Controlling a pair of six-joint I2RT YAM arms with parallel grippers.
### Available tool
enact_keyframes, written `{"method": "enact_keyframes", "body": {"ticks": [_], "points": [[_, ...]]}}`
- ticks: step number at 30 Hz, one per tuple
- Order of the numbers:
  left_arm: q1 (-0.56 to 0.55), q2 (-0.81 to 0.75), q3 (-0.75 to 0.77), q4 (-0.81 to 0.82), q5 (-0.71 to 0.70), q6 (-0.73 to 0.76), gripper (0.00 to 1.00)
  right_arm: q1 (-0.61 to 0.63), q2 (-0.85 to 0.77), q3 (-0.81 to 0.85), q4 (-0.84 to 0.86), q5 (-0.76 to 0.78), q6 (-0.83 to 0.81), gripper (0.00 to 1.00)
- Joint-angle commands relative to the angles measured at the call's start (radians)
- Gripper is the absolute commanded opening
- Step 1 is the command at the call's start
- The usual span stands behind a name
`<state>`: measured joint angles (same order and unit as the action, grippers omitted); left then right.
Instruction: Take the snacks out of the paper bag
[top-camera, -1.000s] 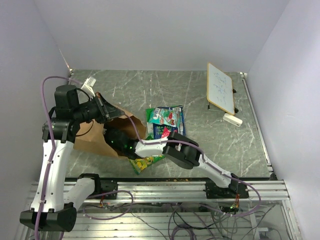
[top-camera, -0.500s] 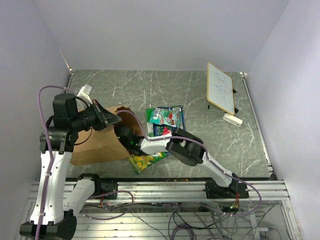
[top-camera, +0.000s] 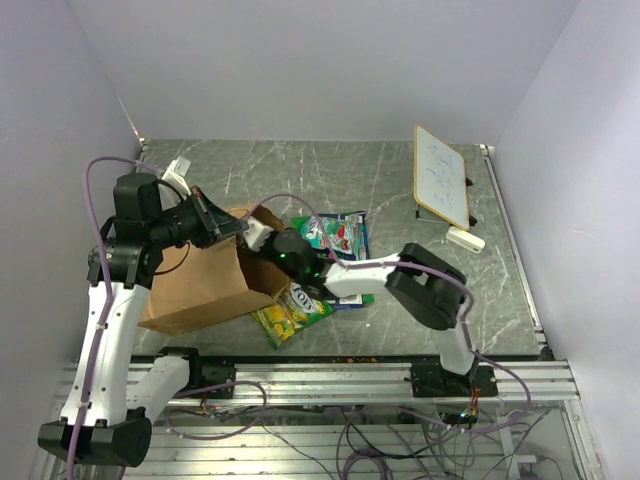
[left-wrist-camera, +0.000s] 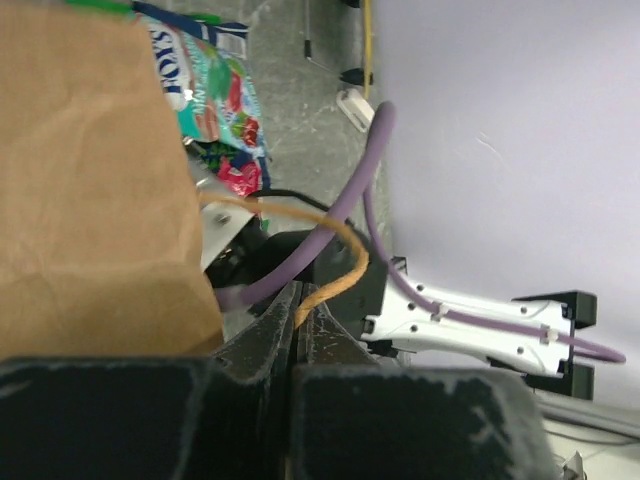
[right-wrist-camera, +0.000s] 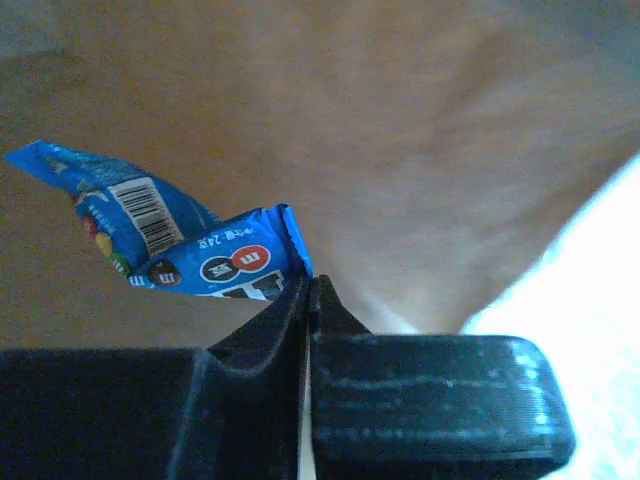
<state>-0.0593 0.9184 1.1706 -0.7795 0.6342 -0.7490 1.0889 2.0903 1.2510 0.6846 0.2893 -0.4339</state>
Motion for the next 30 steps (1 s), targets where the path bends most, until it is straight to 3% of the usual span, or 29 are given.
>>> {"method": "enact_keyframes", "body": {"ticks": [1,10,15,25,30], "points": [[-0.001,0.030,-0.003,0.096,0.010,0.036,0.07,-0.033,-0.173,-0.129,0.122,0.017,0.022,0.00],[-0.001,0.062,-0.009,0.106,0.028,0.067,0.07,-0.069,-0.387,-0.357,0.134,-0.042,0.099,0.00],[-0.001,0.067,-0.007,0.104,0.018,0.060,0.07,-0.109,-0.497,-0.430,0.077,-0.148,0.123,0.00],[-0.001,0.105,0.061,0.064,-0.055,0.036,0.07,-0.194,-0.850,-0.531,-0.250,-0.148,0.129,0.00],[0.001,0.145,0.114,0.110,-0.089,0.002,0.07,-0.201,-1.001,-0.485,-0.488,-0.056,0.154,0.00]]}}
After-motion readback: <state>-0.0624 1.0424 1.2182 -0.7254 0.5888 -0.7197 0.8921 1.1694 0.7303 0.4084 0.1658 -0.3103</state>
